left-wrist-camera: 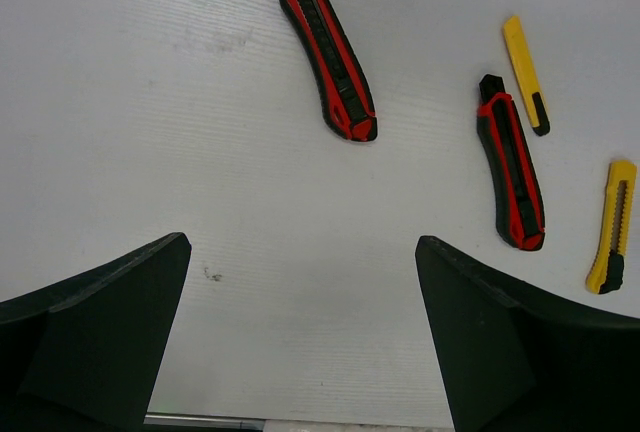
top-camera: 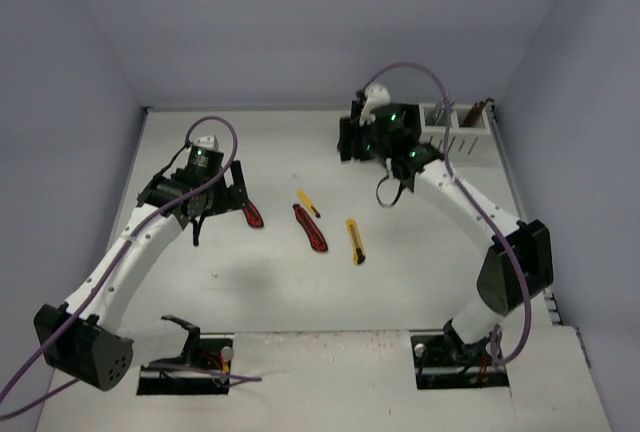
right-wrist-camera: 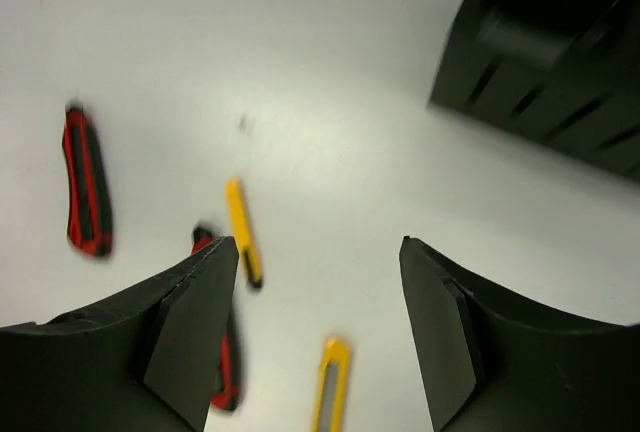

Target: Sort the tools into containers

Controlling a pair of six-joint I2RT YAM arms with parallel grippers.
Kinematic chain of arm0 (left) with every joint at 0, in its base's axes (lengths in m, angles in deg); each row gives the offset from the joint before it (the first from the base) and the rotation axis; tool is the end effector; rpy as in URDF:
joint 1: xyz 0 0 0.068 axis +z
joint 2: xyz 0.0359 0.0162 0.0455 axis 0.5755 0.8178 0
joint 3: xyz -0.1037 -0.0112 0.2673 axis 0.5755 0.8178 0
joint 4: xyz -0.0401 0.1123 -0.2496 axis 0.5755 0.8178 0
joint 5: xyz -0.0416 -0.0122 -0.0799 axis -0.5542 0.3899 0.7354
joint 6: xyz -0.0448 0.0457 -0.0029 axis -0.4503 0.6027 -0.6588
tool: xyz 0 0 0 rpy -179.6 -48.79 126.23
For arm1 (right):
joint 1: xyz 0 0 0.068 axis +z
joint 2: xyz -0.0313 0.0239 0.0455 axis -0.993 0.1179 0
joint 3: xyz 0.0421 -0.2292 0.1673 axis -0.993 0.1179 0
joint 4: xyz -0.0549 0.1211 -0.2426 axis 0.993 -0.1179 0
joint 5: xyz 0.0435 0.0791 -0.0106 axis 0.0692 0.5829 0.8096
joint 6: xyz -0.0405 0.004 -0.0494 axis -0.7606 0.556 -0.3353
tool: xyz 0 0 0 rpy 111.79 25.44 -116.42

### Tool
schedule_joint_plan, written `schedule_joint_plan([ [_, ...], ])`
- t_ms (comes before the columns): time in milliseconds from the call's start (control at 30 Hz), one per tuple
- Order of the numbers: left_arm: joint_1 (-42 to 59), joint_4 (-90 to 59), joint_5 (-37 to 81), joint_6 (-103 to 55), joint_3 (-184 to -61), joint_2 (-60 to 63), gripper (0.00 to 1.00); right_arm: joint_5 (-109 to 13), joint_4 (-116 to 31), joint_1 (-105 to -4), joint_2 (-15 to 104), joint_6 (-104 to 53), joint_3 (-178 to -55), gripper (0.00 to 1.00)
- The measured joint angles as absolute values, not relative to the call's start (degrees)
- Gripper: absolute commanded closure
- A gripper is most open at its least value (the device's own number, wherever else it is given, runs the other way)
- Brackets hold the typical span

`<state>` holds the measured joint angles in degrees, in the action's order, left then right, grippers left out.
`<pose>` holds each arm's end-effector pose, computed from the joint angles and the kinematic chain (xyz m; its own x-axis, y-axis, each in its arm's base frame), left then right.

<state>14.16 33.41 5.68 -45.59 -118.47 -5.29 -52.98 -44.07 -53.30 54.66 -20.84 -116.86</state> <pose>0.2479 -0.0879 0.3401 -0.7183 -0.3038 -0.6259 -0.1484 0.9458 -0.2887 0.3570 0.2077 0.3417 -0.3636 0.0161 -0.9314 -0.4681 0.8613 0.1976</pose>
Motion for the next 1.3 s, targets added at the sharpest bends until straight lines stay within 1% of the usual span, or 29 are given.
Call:
schedule_joint_plan([
  [100, 14.2, 33.4, 5.9, -45.4, -118.8, -5.3, 0.06, -53.3, -48.4, -48.0, 54.6, -16.5, -111.3, 0.31],
  [200, 14.2, 33.4, 6.0, -45.1, -118.9, -5.5, 0.06, -53.9, -51.8, -42.5, 54.7, -12.6, -107.7, 0.3],
  [367, 14.2, 33.4, 6.6, -44.6, -118.9, -5.9, 0.06, -55.5, -53.3, -35.8, 55.9, -7.6, -106.0, 0.29],
  [500, 14.2, 33.4, 7.4, -44.6, -118.9, -6.5, 0.06, -56.7, -53.3, -32.9, 59.4, -5.1, -106.0, 0.29],
  [733, 14.2, 33.5, 8.0, -44.1, -118.2, -9.0, 0.06, -58.7, -53.7, -31.3, 68.1, -4.0, -108.0, 0.29],
  [1033, 14.2, 33.6, 8.1, -44.1, -115.4, -12.8, 0.06, -60.5, -54.0, -31.4, 71.9, -5.6, -113.8, 0.31],
  [1200, 14.2, 33.6, 8.1, -44.1, -114.7, -13.0, 0.06, -61.4, -54.5, -31.6, 76.7, -7.6, -117.4, 0.36],
  [1300, 14.2, 33.6, 8.1, -44.1, -114.6, -13.1, 0.06, -61.9, -55.4, -31.8, 79.1, -8.8, -120.4, 0.37],
])
